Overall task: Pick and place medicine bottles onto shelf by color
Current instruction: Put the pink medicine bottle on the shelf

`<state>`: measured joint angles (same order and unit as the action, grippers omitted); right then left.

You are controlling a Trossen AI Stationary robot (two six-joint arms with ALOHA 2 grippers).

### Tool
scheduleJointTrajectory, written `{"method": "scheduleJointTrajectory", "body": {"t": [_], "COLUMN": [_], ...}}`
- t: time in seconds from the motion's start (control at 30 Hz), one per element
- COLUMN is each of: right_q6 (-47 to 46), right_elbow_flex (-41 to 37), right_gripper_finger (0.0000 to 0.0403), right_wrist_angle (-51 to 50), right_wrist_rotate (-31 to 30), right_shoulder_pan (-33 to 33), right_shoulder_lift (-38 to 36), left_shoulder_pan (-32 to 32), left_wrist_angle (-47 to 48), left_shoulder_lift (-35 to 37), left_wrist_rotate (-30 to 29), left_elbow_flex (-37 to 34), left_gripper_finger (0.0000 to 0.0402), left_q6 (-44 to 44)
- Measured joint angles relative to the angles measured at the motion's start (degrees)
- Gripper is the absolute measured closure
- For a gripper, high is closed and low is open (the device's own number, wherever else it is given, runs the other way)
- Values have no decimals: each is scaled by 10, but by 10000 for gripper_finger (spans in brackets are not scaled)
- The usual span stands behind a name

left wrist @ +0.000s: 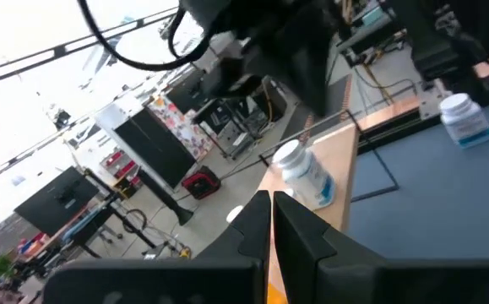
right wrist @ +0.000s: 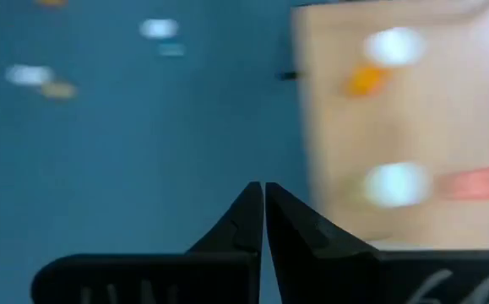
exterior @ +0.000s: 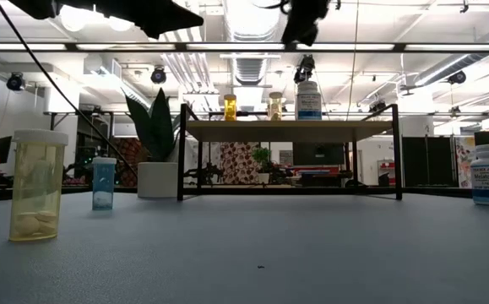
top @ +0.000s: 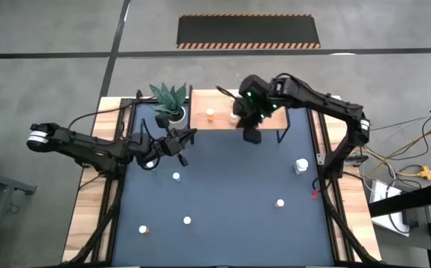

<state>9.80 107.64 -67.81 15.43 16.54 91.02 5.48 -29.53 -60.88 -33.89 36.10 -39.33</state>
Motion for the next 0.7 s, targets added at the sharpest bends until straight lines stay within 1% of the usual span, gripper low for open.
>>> {"method": "scheduleJointTrajectory", "body": {"t": [0.07,0.23,0.3,0.4,0.47,0.57,0.7], "right_q6": [-38,-116,-151,-213,-270,-393,-569], "right_elbow_flex": [-16,-89,-128,-189,-227,-272,-324], "right_gripper_finger": [394,394,394,394,394,394,393], "right_wrist_angle": [-15,-12,2,28,39,31,25], "right_wrist_rotate": [35,39,16,-37,-68,-104,-109], "right_shoulder_pan": [-25,-114,-157,-225,-268,-321,-381], "right_shoulder_lift": [-12,-44,-56,-73,-84,-95,-106], "left_shoulder_pan": [9,27,30,34,39,49,68], "left_wrist_angle": [0,0,-1,0,0,1,1], "left_shoulder_lift": [0,0,1,0,-2,-2,-2], "left_wrist_rotate": [4,11,13,13,12,13,13], "left_elbow_flex": [3,4,4,3,3,2,2], "left_gripper_finger": [402,402,402,402,402,402,402], "left_q6": [0,-1,-1,0,7,32,59]}}
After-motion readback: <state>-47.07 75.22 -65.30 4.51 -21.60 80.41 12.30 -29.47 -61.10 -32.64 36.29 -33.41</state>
